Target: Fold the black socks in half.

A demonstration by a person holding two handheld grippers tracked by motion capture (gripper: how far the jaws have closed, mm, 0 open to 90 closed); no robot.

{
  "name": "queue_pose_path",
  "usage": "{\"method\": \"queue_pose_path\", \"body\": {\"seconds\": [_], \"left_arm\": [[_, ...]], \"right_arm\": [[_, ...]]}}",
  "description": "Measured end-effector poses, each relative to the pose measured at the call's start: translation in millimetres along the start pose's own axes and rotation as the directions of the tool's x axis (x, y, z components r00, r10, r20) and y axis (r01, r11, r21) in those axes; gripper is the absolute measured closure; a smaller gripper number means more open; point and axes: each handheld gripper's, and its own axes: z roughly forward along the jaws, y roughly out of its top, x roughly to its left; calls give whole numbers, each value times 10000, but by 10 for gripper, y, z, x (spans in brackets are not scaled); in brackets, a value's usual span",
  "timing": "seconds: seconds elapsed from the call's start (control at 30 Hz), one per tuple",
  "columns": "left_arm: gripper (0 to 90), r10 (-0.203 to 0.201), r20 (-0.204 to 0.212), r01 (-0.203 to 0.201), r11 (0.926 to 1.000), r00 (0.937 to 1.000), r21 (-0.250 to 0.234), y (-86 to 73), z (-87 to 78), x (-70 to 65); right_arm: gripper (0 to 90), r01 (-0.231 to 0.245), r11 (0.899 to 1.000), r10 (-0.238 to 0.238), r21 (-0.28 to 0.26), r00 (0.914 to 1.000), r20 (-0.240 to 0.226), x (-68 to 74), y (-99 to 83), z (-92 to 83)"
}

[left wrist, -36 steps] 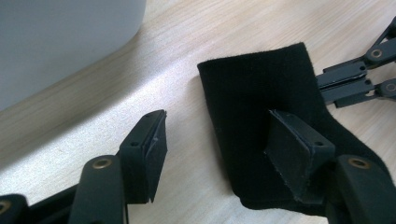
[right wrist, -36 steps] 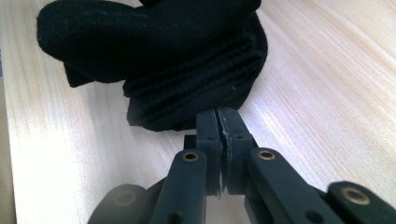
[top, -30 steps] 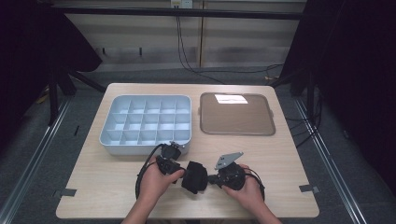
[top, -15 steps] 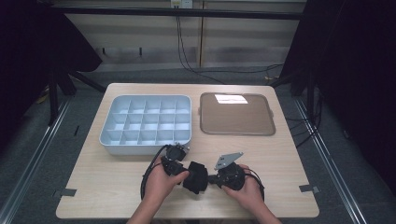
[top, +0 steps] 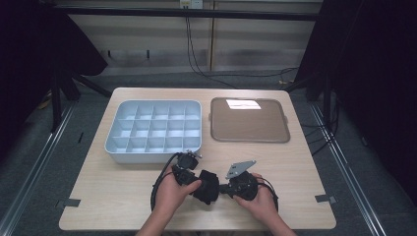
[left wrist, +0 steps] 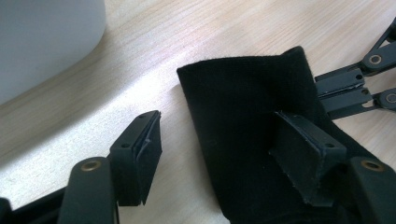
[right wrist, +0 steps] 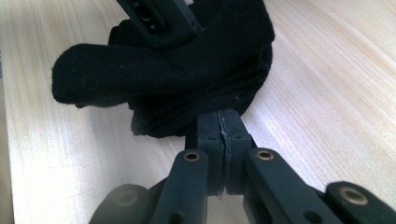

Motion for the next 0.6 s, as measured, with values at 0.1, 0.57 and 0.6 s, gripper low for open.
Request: {"method": "queue_pose_path", "body": {"seconds": [0.1, 0.57, 0.6], "left_arm": [[324, 63, -55, -63, 10000, 10000, 30, 15, 9, -29], [332, 11, -250, -4, 9997, 9997, 253, 14, 69, -67], [341, -29, -211, 34, 9997, 9998, 247, 10, 72, -69]], "right_arm": [[888, 6, 10000, -6, 6, 10000, 7, 2, 0, 0], [889, -2, 10000, 2, 19, 10000, 9, 3, 0, -2], [889, -4, 10000, 4, 18, 10000, 18, 3, 0, -1]]}}
